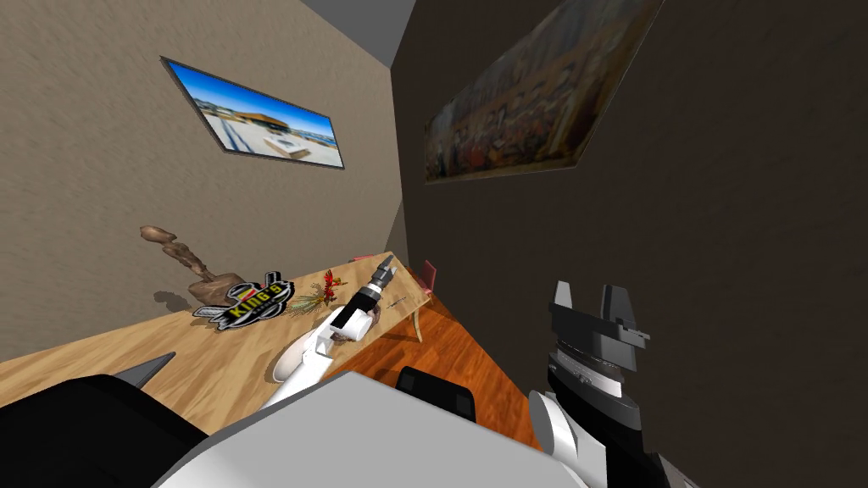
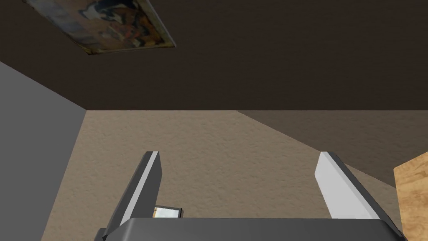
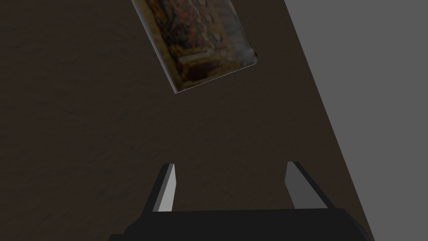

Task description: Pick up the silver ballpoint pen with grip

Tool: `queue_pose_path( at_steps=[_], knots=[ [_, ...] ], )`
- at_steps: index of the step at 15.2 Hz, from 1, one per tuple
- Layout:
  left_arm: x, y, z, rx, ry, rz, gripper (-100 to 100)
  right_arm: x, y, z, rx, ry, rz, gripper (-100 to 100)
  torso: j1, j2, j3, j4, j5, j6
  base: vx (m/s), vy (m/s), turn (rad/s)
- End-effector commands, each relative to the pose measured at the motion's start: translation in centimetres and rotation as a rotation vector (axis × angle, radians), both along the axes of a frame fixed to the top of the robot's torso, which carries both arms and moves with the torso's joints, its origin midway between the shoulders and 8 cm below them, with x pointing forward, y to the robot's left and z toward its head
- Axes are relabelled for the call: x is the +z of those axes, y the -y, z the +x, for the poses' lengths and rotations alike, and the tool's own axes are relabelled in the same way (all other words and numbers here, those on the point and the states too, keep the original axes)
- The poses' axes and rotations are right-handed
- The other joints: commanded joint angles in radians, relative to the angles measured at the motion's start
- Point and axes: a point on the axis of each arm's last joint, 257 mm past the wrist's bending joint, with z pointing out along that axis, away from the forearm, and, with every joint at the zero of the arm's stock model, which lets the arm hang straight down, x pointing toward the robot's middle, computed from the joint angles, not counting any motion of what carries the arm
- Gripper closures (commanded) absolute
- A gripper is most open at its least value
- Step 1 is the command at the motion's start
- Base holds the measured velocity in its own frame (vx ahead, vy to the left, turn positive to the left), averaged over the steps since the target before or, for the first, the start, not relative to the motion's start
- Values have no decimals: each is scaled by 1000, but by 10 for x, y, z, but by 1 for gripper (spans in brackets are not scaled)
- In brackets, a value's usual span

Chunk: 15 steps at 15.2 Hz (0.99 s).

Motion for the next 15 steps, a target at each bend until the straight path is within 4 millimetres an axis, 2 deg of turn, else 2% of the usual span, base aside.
queue_pose_path(
  at_steps=[1, 3, 4, 6, 7, 9, 10, 12, 13, 15],
  knots=[
    [-21, -14, 11, 18, -69, -15, -100, 0, 0, 0, 0, 0, 0, 0, 0, 0, 0, 0, 0, 0, 57, -40, 47],
    [-26, -15, 12, 22, -88, -15, -100, 0, 0, 0, 0, 0, 0, 0, 0, -1, 0, 0, 0, 0, 57, -35, 44],
    [-41, -26, 19, 36, -131, -30, -100, 0, 0, 0, 0, 0, 0, 0, 0, 0, 0, 0, 0, 0, 56, -28, 57],
    [-48, -28, 20, 44, -161, -30, -100, 0, 0, 0, 0, 0, 0, 0, 0, 0, 0, 0, 0, 0, 54, -35, 45],
    [-63, -39, 27, 60, -203, -48, -100, 0, 0, 0, 0, 0, 0, 0, 0, 0, 0, 0, 0, 0, 56, -46, 60],
    [-71, -41, 27, 68, -235, -49, -100, 0, 0, 0, 0, 0, 0, 0, -1, 0, 0, 0, 0, 0, 56, -50, 45],
    [-86, -52, 32, 85, -277, -69, -100, 0, 0, 0, 0, 0, 0, 0, -1, 0, 0, 0, 0, 0, 61, -39, 52],
    [-95, -54, 32, 94, -310, -70, -100, 0, 0, 0, 0, 0, 0, 0, -1, -1, 0, 0, 0, 0, 60, -39, 43],
    [-108, -65, 36, 112, -351, -92, -100, 0, 0, 0, 0, 0, 0, 0, 0, 0, 0, 0, 0, 0, 60, -48, 55],
    [-118, -67, 35, 122, -385, -93, -100, 0, 0, 0, 0, 0, 0, 0, -1, -1, 0, 0, 0, 0, 57, -44, 56]
  ],
)
